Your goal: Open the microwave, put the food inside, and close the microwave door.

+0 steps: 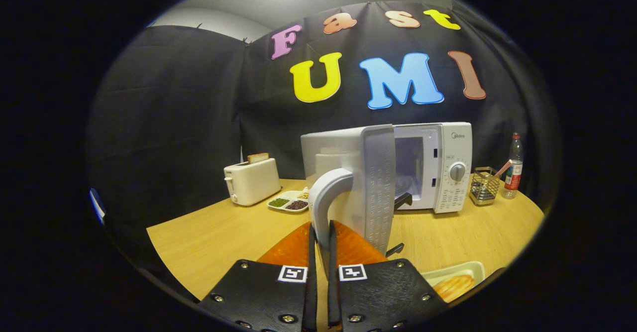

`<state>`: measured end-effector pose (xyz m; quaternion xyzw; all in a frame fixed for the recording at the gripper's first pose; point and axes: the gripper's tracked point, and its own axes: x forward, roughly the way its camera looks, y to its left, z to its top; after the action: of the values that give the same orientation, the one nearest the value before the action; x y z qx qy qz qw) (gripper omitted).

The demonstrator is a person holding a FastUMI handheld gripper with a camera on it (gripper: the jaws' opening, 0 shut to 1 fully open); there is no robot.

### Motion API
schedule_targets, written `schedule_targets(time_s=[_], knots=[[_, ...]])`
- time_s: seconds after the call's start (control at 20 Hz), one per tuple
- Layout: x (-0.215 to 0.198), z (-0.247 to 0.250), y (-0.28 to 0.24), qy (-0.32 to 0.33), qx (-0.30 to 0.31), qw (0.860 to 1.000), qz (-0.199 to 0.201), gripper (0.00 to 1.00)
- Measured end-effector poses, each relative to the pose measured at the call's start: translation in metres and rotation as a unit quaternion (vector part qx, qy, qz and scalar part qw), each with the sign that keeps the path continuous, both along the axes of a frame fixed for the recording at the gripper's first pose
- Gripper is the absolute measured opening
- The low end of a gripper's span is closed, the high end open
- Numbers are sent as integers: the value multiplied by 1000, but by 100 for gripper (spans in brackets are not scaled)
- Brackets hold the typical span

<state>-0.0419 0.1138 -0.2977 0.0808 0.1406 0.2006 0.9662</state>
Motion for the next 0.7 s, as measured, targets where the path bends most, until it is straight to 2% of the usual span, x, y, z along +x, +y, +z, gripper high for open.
schedule_targets(time_s=[0.35, 0.5, 0.7], knots=[[-20, 3, 62, -74, -66, 992, -76, 9], [-23, 3, 82, -77, -79, 987, -115, 9], [-24, 4, 107, -75, -90, 983, -140, 8]])
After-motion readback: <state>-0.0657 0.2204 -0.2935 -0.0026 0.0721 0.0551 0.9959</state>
